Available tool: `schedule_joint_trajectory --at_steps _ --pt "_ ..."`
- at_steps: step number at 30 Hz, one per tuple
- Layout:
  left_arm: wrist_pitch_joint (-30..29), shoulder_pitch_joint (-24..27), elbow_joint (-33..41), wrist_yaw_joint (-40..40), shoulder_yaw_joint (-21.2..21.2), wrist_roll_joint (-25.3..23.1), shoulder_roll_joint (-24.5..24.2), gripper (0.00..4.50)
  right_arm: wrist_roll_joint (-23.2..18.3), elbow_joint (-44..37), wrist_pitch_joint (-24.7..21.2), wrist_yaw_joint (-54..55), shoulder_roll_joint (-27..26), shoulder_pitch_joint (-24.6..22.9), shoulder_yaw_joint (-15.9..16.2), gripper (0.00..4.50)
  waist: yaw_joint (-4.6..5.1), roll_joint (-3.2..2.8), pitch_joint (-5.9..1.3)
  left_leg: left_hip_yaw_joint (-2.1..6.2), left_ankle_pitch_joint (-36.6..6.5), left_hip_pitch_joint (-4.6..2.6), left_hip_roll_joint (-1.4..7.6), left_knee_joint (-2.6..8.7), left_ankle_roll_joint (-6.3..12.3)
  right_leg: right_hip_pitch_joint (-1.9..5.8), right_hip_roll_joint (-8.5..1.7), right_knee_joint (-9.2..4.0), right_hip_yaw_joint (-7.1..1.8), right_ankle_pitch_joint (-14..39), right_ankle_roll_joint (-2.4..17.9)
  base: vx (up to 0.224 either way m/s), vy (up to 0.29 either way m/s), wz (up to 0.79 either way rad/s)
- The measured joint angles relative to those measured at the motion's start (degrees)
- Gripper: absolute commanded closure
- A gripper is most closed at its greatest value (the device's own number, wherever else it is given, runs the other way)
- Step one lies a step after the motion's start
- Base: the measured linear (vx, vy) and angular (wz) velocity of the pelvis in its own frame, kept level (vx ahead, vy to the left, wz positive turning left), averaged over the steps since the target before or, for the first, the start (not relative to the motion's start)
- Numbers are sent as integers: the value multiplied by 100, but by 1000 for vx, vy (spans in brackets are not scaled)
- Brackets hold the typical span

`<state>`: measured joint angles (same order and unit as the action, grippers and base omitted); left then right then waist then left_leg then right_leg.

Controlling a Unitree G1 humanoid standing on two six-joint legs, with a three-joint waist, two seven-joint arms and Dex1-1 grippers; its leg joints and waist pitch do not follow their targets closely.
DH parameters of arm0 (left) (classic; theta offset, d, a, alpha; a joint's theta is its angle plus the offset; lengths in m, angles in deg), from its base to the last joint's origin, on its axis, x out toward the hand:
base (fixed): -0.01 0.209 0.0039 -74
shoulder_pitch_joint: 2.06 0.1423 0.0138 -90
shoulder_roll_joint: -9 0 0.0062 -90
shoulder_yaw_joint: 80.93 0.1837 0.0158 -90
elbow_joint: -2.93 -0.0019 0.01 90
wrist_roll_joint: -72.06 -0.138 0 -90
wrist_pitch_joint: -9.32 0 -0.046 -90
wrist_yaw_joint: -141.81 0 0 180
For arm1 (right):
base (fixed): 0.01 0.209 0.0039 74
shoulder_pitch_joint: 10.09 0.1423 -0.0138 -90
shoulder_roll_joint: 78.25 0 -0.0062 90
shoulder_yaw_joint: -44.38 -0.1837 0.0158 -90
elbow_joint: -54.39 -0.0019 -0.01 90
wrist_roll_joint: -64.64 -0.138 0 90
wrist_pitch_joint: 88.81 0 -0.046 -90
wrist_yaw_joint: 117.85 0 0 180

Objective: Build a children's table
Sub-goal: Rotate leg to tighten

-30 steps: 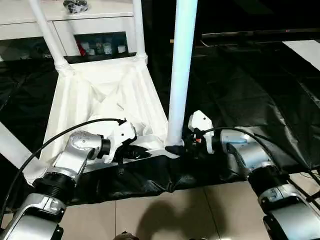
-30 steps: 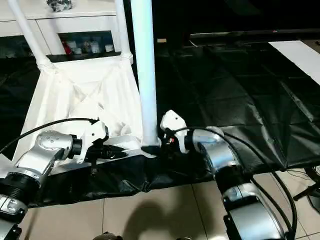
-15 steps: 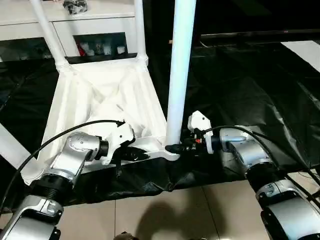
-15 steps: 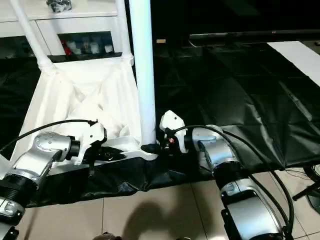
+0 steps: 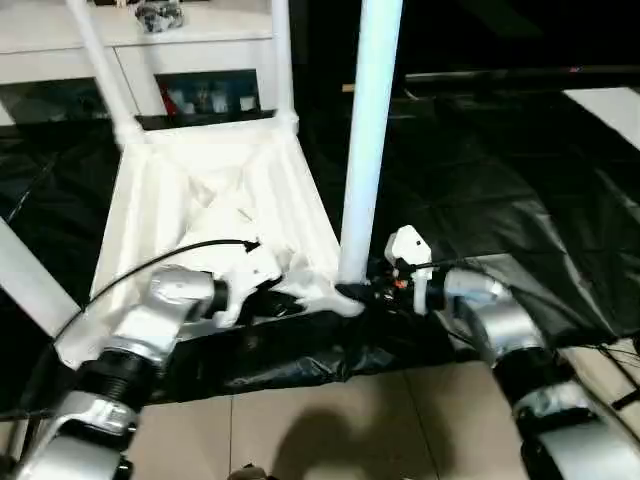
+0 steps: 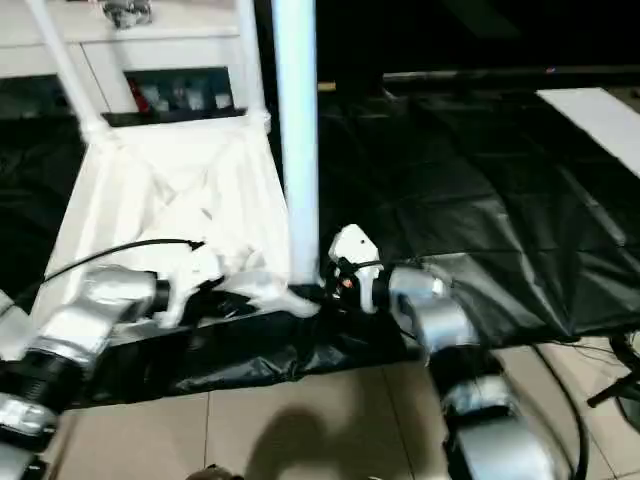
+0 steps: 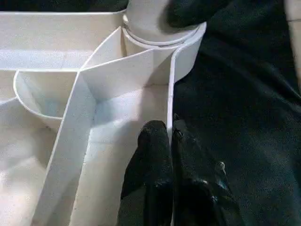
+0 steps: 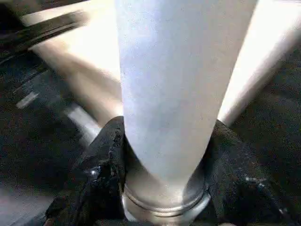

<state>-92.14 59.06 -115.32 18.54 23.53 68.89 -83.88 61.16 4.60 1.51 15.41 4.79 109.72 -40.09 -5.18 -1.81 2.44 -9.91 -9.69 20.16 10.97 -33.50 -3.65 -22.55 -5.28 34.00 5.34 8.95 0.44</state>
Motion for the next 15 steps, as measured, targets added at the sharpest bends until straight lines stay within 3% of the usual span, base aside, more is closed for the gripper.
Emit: schedule_joint_trajectory --at_steps 5,6,7,11,15 --pt "-446 0 57 -822 -9 -226 515 450 205 -122 -325 1749 -667 -76 -319 249 201 -61 -20 39 -2 -27 -8 23 1 44 -3 -106 59 4 -7 0 0 0" --pt "-449 0 57 -860 -9 -238 524 450 210 -123 -327 1835 -703 -76 -319 249 222 -62 -19 44 -2 -24 -8 25 1 46 -3 -121 68 4 -8 0 0 0" --pt "-446 0 57 -885 -8 -270 528 450 219 -122 -328 1912 -746 -76 -320 194 238 -61 -19 57 -2 -22 -8 25 1 55 -4 -139 87 4 -8 0 0 0" --pt "-352 -1 38 -950 -5 -346 545 450 152 -213 -394 1997 -826 -87 -348 170 302 -115 18 135 -3 -13 -7 35 3 124 -10 -278 191 4 -8 0 0 0" --pt "-195 -6 50 -767 63 -357 462 450 88 -412 -407 1410 -558 -205 -322 142 306 -110 34 135 -3 -15 -23 44 4 145 -16 -308 177 4 -8 0 0 0"
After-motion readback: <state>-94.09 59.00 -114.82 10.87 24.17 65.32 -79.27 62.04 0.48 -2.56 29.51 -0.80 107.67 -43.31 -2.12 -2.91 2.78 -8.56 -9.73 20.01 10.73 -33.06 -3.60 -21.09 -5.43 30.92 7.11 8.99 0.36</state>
